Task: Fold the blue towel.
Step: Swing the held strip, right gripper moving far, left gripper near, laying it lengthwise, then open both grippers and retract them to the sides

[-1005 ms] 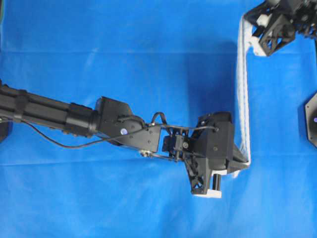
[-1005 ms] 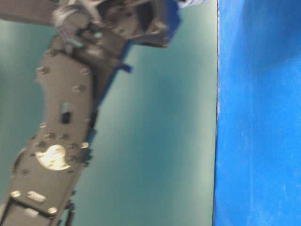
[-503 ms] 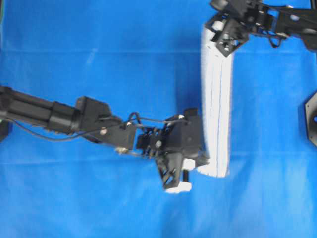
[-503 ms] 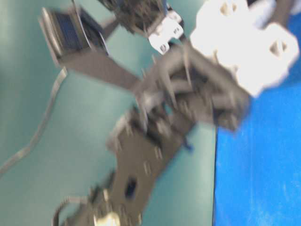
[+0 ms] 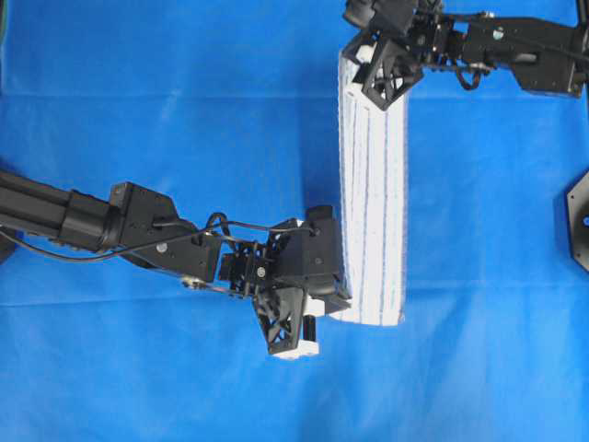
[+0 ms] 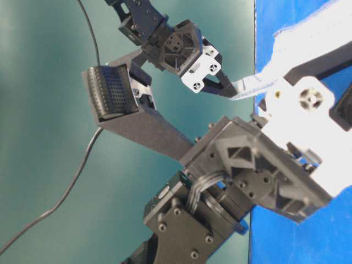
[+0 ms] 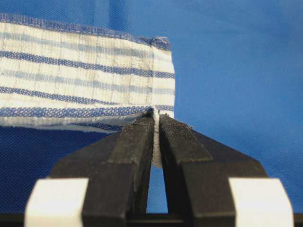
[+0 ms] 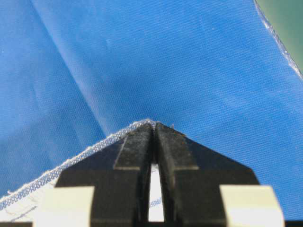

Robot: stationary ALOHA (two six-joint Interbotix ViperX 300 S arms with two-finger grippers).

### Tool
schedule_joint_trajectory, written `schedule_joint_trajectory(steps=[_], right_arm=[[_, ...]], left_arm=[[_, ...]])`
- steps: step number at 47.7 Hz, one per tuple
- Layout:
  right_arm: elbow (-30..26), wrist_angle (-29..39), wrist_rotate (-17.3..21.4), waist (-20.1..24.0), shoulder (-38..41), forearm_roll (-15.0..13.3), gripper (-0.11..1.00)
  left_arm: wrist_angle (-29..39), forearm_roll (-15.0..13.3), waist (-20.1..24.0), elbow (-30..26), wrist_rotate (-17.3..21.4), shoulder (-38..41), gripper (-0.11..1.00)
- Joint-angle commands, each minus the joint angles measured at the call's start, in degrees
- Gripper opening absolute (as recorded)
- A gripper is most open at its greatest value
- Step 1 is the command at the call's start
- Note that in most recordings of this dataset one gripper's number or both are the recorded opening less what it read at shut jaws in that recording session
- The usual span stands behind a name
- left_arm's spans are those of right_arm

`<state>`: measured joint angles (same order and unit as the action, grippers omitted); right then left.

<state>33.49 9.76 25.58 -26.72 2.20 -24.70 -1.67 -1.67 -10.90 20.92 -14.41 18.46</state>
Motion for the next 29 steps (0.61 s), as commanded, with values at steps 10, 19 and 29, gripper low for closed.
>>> schedule_joint_trajectory(steps=[10,19,29], right_arm=[[-0.88,-0.44,0.18,0.09,-0.97,0.09,0.17],[-0.53,0.79,-0.26,0.88,-2.99,0.09,0.64],[1.41,2.55,-0.53,2.2,-9.05,0.09,0.59]], left_arm=[[0.0,0.0,0.62,-0.53,0.26,-2.55,0.13],[4.39,0.0,1.23,0.0,0.53,-5.54,0.67],[10.46,0.18,2.29,2.29,1.49,-12.13,0.82]])
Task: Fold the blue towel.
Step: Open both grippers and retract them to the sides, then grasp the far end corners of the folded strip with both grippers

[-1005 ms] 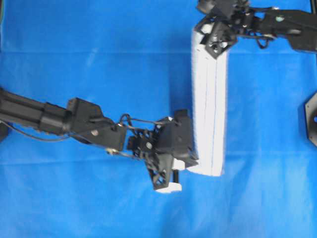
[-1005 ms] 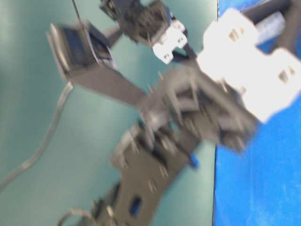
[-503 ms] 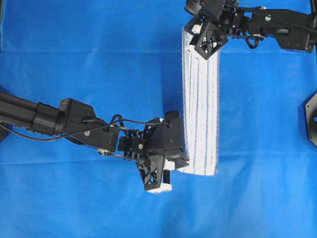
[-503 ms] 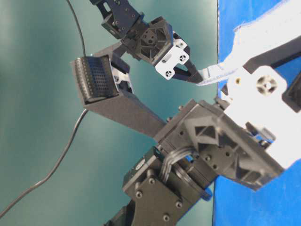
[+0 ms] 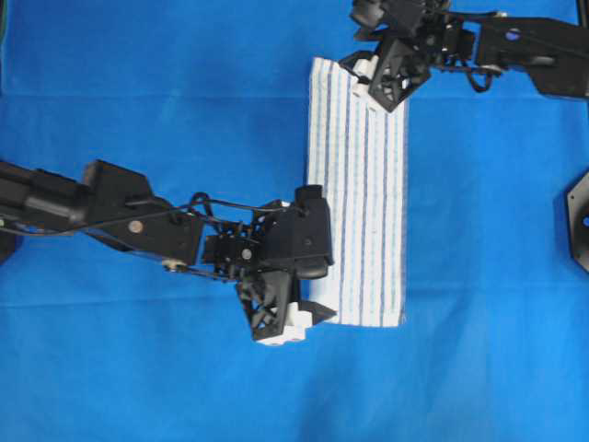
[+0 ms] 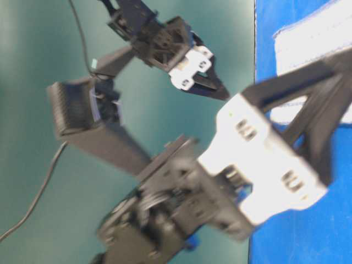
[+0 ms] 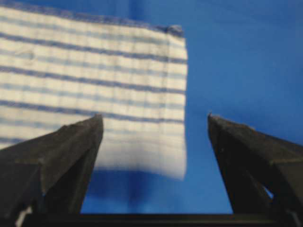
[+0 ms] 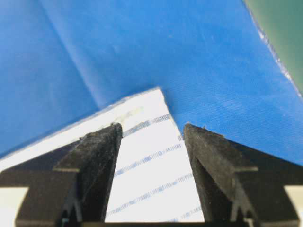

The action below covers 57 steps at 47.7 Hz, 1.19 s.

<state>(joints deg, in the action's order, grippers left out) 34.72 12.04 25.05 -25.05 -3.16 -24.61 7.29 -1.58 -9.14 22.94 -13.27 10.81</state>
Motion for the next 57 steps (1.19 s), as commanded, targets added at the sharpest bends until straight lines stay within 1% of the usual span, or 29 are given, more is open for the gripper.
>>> schedule_joint_trajectory(steps=[1,4,9,12,15,23,27,32,39,44,57], right_arm=[[0.53,0.35,0.0,0.62,-4.39,0.0,0.59],[1.93,0.09,0.0,1.14,-7.47,0.0,0.59],[4.75,-0.26,0.0,2.11,-12.39,0.0,0.59],[6.5,-0.62,0.0,2.72,-15.73,0.0,0.59],[8.79,-0.97,0.0,3.78,-19.78,-0.09,0.59],[14.15,-1.58,0.09,5.89,-29.44,-0.09,0.59],[16.7,-1.58,0.35,7.38,-34.8,-0.09,0.59],[19.86,-1.85,0.62,8.88,-39.55,0.0,0.59],[23.73,-3.69,0.79,9.58,-41.84,0.26,0.59],[25.05,-5.19,0.79,9.67,-41.75,0.44,0.59],[24.96,-5.71,0.7,9.58,-41.57,0.44,0.59]], left_arm=[[1.76,0.18,0.62,0.62,0.7,-5.36,0.82],[2.02,0.26,0.97,2.02,1.67,-7.73,0.82],[1.32,0.26,2.11,4.92,4.83,-11.87,0.82],[-0.26,0.26,3.16,7.12,6.94,-14.5,0.82],[-2.37,0.26,4.22,9.05,8.26,-16.61,0.82],[-7.73,0.26,8.09,14.59,9.58,-23.38,0.82],[-10.55,0.26,9.93,17.58,9.67,-26.54,0.82],[-14.68,0.26,12.22,21.71,9.67,-30.06,0.82],[-19.51,0.26,13.45,25.75,9.76,-33.22,0.82],[-21.62,0.35,13.71,27.6,9.76,-34.63,0.82],[-21.88,0.26,14.06,27.6,9.84,-34.63,0.82]])
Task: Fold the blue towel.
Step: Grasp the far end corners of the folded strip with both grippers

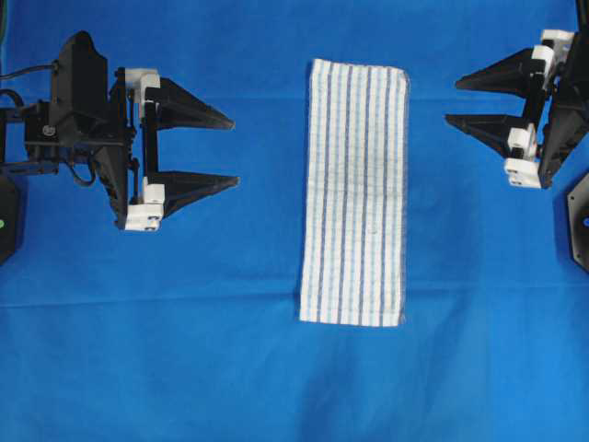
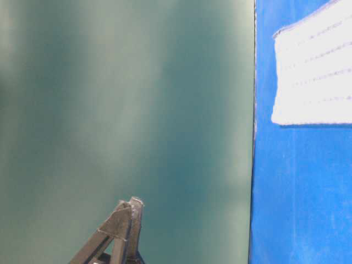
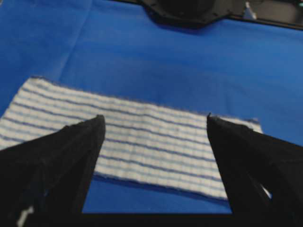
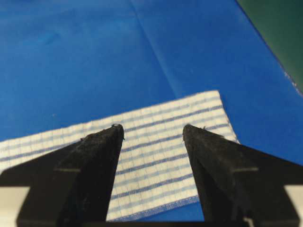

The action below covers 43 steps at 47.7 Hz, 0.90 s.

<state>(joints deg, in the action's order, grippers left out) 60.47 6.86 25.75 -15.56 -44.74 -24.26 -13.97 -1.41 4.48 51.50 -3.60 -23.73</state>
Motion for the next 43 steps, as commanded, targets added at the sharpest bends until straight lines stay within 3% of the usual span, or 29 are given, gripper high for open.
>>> schedule_joint_trajectory(steps=[1,12,24,43], right_arm=[[-0.79,-0.53,0.0,0.09,0.09,0.09,0.59],[-1.23,-1.76,0.0,-6.24,5.27,0.0,0.59],[-4.39,-4.92,-0.88,-14.77,18.37,-0.7,0.59],[-9.23,-13.27,-1.14,-21.01,39.9,-2.29,0.59]], left_arm=[[-0.79,0.09,0.62,-1.05,0.18,0.18,0.82],[-2.2,0.09,6.42,-5.54,1.85,7.91,0.82],[-2.72,0.09,12.83,-13.89,2.46,21.88,0.82],[-2.81,0.09,19.07,-23.03,2.64,38.41,0.82]])
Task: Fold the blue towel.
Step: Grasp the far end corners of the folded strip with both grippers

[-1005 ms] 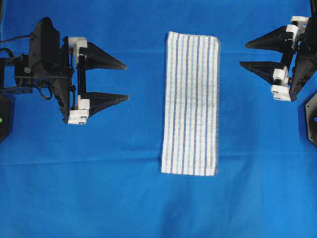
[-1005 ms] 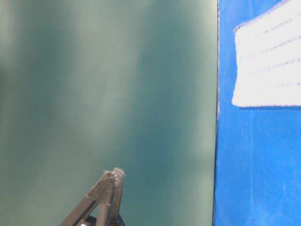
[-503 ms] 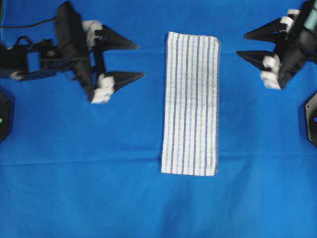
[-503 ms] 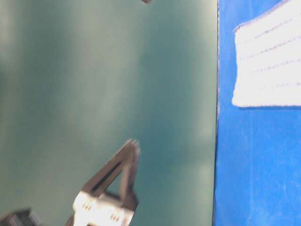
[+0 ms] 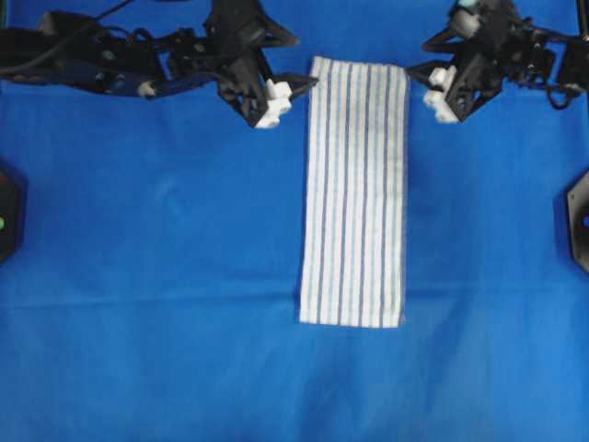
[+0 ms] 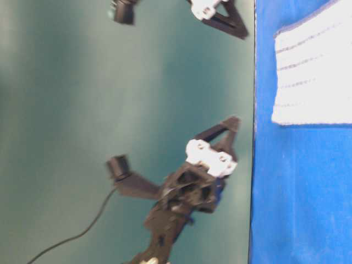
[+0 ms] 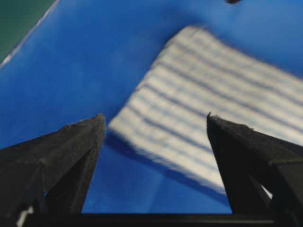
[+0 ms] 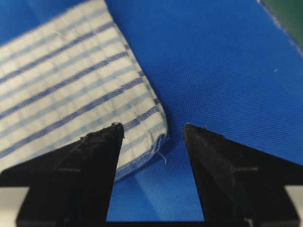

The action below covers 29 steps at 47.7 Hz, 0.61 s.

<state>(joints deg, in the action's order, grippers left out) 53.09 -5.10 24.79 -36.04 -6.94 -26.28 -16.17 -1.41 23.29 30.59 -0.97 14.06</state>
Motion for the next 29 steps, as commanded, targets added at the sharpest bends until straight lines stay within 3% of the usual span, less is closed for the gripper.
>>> schedule_joint_trajectory(steps=[1,22,26,29], right_arm=[[-2.02,-1.58,-0.26,-0.62,2.9,-0.35,0.59],[-5.19,-4.04,-0.44,-2.9,13.71,-1.14,0.58],[-5.45,-4.04,-0.44,-2.9,14.15,-1.23,0.56],[-5.62,-4.22,-0.44,-2.9,14.33,-1.23,0.5]], left_arm=[[-0.62,0.09,0.26,-2.55,0.0,1.32,0.82],[-1.49,0.0,1.49,-8.61,0.0,12.13,0.77],[-1.49,0.09,1.49,-8.7,0.09,12.39,0.72],[-1.41,0.0,1.49,-8.7,0.26,12.48,0.58]])
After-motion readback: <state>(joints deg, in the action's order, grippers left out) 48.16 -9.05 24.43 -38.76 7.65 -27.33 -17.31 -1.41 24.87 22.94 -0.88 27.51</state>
